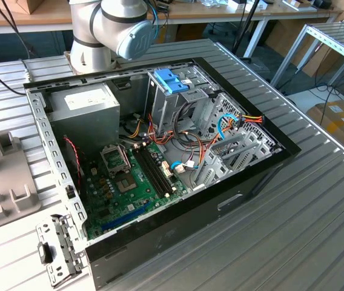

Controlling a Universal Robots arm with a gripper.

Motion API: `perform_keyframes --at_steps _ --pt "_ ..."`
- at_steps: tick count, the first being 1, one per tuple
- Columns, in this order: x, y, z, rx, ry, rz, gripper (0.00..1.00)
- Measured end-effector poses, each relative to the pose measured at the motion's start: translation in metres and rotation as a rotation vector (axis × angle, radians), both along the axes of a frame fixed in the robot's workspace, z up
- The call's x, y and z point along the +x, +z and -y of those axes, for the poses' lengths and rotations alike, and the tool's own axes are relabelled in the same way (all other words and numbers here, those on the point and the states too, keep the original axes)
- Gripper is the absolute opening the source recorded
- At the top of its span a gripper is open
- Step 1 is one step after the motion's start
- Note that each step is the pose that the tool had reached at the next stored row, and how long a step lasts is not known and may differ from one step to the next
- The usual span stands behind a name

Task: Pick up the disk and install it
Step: 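Pick up the disk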

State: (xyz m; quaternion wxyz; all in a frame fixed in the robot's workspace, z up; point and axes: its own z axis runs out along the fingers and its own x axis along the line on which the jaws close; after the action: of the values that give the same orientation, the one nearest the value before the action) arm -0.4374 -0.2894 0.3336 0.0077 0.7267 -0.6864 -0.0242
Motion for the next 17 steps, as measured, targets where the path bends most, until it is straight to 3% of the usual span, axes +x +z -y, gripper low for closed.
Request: perform_keyframes --at_steps 4,10,12,13,17 --pt "-0.0019 -0.008 -0.0016 0.0001 0.0 0.0002 0.6" --pt "-0.0019 -0.0141 -0.0016 0.0001 0.0 0.0002 0.6" --pt "-0.0005 -0.0303 -0.0016 0.0 0.002 0.0001 0.6" --pt "-0.0002 -0.0337 -0.0016 0.0 0.003 0.0001 0.6" --pt "-0.0001 -0.0365 -0.0016 -0.0001 0.004 0.0 0.6"
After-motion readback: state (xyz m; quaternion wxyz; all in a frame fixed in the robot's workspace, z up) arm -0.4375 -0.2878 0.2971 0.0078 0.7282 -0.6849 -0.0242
